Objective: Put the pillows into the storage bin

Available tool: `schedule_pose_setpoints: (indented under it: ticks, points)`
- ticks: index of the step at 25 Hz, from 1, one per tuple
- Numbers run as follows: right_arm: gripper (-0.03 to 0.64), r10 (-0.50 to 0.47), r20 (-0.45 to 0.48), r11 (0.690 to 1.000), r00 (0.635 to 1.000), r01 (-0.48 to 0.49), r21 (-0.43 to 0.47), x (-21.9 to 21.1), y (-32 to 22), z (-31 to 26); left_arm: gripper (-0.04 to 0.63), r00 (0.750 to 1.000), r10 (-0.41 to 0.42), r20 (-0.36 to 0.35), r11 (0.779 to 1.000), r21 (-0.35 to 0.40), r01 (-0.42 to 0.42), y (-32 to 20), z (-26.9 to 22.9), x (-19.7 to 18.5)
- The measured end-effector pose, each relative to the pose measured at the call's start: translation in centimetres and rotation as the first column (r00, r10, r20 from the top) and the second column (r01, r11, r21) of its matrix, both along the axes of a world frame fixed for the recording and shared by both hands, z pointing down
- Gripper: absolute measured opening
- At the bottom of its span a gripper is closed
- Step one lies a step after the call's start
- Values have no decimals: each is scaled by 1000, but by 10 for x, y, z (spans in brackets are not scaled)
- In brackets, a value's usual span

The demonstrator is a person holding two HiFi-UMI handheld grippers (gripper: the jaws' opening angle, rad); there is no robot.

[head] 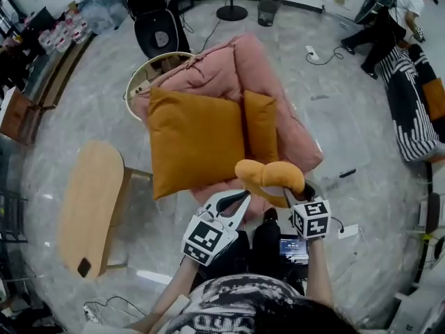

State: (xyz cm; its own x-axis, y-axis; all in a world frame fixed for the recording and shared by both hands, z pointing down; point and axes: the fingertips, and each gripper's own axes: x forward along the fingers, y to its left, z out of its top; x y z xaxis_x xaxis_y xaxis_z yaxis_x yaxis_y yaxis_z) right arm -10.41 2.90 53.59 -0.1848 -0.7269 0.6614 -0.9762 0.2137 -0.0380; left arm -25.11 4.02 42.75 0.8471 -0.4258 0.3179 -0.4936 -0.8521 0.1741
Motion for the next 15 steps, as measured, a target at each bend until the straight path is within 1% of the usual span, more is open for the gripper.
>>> schedule_pose_setpoints:
  ticks: [4,7,11,15]
  points:
    - [196,105,-13,994,994,-105,15,52,16,-9,14,994,109,-4,994,-6,-109,4,0,48]
    - [196,174,2,984,985,-174,24,97,23,-12,14,986,166,5,986,-15,-166,4,2,87]
    - [198,245,21,969,969,-245,15,168,28,-4,14,976,216,2,976,-21,-216,1,4,151]
    - [198,282,25,959,959,-282,-7,245,23,8,14,974,225,13,974,-34,-224,-10,9,222]
